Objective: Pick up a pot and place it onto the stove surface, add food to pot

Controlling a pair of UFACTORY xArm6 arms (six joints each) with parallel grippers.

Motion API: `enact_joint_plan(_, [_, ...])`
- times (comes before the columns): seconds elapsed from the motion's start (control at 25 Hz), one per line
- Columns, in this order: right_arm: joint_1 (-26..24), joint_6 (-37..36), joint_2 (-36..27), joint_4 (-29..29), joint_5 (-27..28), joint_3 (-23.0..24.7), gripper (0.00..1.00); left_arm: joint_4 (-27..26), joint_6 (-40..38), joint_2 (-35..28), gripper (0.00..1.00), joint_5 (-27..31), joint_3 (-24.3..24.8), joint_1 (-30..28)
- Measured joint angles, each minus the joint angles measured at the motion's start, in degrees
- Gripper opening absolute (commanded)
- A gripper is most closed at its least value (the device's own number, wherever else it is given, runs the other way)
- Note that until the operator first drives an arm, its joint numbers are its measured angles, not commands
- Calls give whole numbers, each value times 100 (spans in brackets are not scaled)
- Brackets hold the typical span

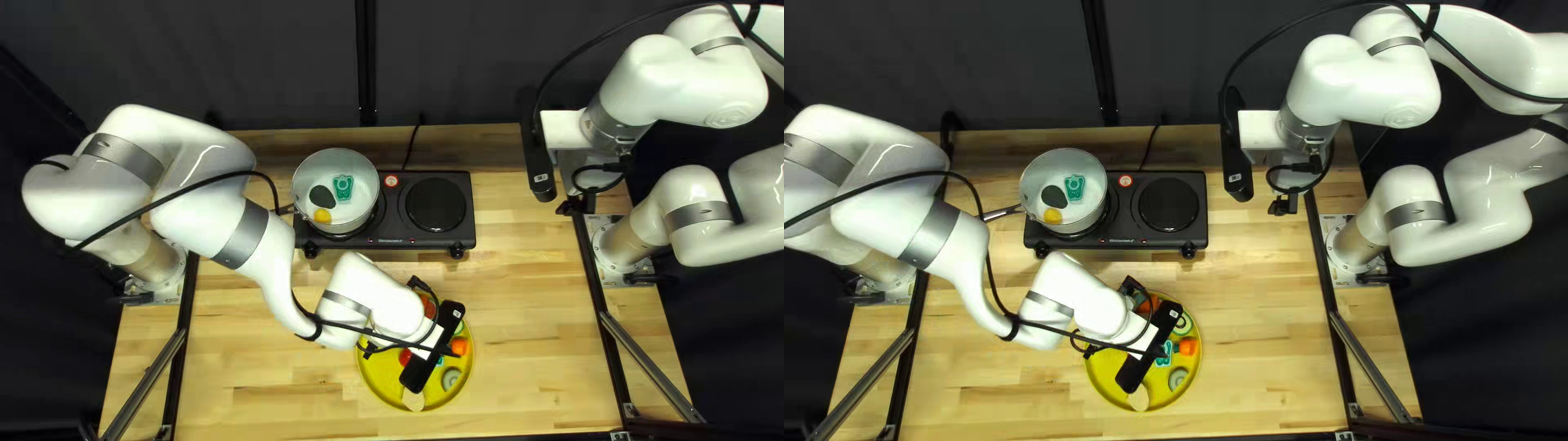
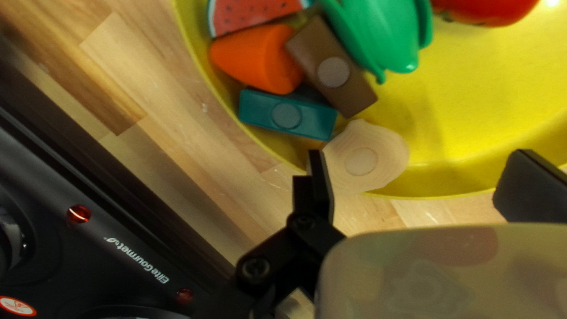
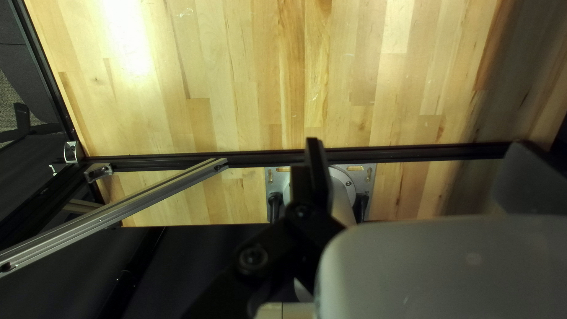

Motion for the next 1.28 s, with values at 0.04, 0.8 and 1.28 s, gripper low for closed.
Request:
enact_joint_plan(0.04, [0,0,0,0,0,0,100,25,-6,-1,100,-46,40,20])
enact_joint_plan(0.8, [0,0,0,0,0,0,100,142,-40,99,0,-394,261,159])
enact_joint_plan(1.28, [0,0,0,0,0,0,100,139,-48,91,0,-383,261,154])
